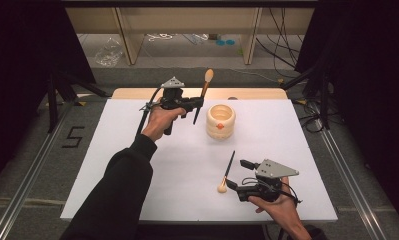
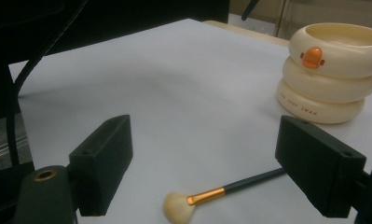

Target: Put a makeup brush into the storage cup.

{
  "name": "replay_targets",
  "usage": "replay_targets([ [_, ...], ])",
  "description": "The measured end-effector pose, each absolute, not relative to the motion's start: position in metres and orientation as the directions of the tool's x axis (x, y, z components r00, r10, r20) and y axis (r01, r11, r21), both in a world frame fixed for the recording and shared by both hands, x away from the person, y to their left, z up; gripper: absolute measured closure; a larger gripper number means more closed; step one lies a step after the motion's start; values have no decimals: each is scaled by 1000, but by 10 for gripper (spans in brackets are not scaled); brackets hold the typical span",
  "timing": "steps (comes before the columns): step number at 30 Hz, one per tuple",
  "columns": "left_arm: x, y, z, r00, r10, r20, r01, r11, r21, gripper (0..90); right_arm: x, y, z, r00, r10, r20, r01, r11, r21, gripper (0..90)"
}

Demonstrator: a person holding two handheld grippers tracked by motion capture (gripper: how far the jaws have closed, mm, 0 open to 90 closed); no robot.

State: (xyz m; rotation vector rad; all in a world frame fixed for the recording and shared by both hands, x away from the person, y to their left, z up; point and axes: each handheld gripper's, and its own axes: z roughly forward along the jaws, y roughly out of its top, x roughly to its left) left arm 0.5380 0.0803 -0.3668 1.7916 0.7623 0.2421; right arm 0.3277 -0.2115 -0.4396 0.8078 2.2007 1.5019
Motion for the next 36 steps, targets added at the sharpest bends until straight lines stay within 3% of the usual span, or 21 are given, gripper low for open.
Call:
replay_targets([
  [11,544,72,-365,764,606,-222,360,-114,926,784,328,-211,-440,-779,627,25,251,275,928,198],
  [36,564,34,-360,772,599,-211,335,-101,937,784,327,-211,-439,-783,622,27,254,280,926,198],
])
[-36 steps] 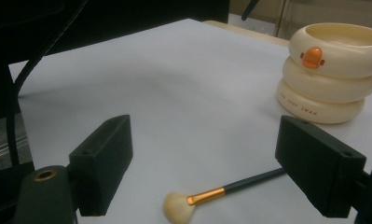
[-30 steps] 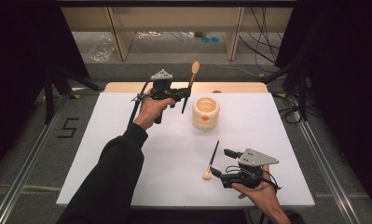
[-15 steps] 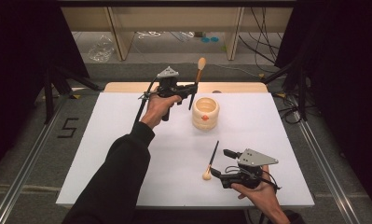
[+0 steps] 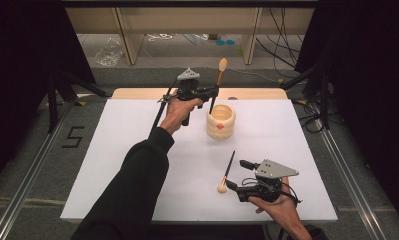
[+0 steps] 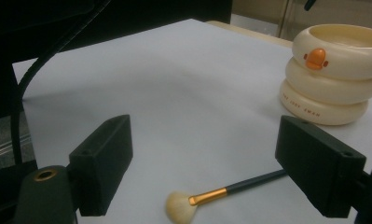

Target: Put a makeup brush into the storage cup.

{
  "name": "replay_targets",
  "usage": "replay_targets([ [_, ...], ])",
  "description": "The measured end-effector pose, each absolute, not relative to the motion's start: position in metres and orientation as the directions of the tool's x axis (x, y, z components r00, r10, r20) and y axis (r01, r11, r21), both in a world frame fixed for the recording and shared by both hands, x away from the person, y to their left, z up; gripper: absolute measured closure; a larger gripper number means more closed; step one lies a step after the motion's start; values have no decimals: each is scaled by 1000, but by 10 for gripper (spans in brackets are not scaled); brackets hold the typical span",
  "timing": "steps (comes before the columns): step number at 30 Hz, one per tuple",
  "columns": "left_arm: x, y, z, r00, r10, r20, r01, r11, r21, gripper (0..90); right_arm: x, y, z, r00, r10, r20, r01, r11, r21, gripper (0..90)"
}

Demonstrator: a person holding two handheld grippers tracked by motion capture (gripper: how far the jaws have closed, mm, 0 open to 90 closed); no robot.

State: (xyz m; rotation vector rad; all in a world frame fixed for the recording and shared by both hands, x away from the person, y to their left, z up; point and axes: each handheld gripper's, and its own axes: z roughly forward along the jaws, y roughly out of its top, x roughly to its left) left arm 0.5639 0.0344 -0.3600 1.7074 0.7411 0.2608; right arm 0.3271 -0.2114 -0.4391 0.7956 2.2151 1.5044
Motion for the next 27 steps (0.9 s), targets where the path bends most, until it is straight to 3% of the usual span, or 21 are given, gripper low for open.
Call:
replay_targets([
  [27,569,16,-368,769,610,-190,318,-109,942,784,327,-210,-440,-788,614,29,243,268,932,198],
])
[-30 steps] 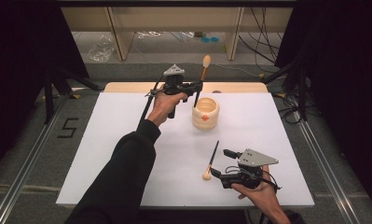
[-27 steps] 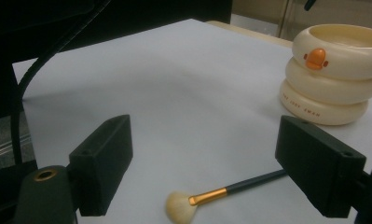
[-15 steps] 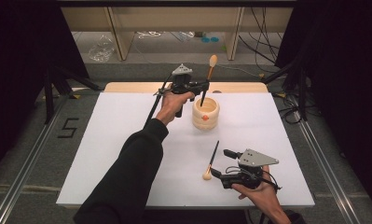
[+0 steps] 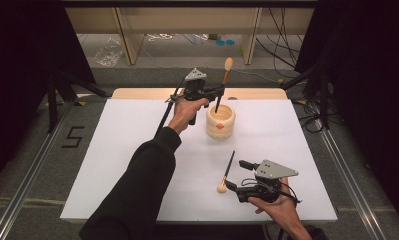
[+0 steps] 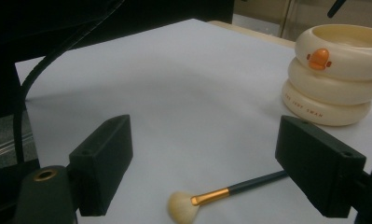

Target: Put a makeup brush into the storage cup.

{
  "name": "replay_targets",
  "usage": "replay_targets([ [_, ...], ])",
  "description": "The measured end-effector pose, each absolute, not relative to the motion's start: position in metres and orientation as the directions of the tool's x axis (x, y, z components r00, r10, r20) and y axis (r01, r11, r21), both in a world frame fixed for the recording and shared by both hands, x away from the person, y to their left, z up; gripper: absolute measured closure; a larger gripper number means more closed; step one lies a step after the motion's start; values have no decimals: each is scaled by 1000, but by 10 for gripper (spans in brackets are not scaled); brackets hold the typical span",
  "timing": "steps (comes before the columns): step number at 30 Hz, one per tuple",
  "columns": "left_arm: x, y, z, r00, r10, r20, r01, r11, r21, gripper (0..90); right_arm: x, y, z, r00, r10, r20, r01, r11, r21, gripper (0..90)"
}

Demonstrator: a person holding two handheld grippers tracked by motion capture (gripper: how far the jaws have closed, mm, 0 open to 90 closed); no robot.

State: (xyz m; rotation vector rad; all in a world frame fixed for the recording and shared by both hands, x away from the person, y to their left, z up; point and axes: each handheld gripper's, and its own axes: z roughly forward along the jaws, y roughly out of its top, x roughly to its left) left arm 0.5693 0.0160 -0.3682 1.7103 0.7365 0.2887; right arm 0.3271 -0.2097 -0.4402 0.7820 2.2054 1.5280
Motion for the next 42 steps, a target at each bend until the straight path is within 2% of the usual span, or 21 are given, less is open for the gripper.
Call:
replay_targets([
  [2,571,16,-371,765,614,-194,324,-106,940,784,325,-211,-438,-783,622,22,261,296,919,198],
  [7,572,14,-374,762,620,-186,321,-112,941,784,327,-210,-440,-789,613,30,242,267,933,197],
  [11,575,14,-378,753,623,-210,330,-82,940,784,327,-211,-440,-789,613,29,254,283,925,198],
  [42,572,12,-399,736,643,-210,340,-82,937,783,327,-208,-441,-793,608,30,241,268,933,198],
])
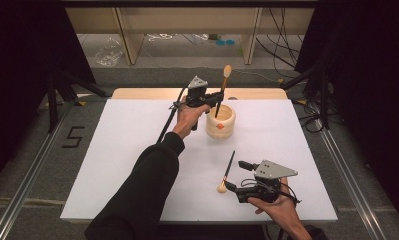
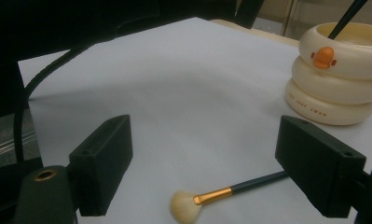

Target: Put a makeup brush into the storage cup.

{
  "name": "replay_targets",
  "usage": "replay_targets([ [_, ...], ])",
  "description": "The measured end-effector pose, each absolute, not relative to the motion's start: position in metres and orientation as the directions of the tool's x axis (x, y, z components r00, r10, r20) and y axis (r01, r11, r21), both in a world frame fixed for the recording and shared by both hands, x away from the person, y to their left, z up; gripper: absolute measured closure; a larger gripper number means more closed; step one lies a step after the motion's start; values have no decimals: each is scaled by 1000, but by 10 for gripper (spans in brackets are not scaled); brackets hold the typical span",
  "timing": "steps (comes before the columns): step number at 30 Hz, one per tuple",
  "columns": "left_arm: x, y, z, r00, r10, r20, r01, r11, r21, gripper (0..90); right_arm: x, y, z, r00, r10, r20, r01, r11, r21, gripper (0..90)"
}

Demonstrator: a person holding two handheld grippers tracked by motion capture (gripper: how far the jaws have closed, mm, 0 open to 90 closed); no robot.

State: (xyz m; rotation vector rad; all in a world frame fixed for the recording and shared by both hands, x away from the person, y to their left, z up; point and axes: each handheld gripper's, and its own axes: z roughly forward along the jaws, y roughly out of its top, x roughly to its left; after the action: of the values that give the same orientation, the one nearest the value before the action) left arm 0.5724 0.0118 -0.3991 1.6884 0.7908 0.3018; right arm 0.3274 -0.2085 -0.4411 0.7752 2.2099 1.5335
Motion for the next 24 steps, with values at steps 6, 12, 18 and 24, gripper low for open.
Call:
replay_targets([
  [6,572,10,-406,736,639,-225,351,-75,933,782,327,-208,-441,-795,606,29,241,272,932,198],
  [12,573,9,-414,741,631,-228,374,-106,921,778,327,-209,-441,-794,607,29,245,277,929,198],
  [18,574,13,-419,749,626,-216,386,-147,911,634,326,-210,-440,-790,613,24,262,302,917,198],
  [24,571,19,-411,740,643,-196,387,-169,906,517,326,-210,-440,-791,612,25,264,304,915,198],
])
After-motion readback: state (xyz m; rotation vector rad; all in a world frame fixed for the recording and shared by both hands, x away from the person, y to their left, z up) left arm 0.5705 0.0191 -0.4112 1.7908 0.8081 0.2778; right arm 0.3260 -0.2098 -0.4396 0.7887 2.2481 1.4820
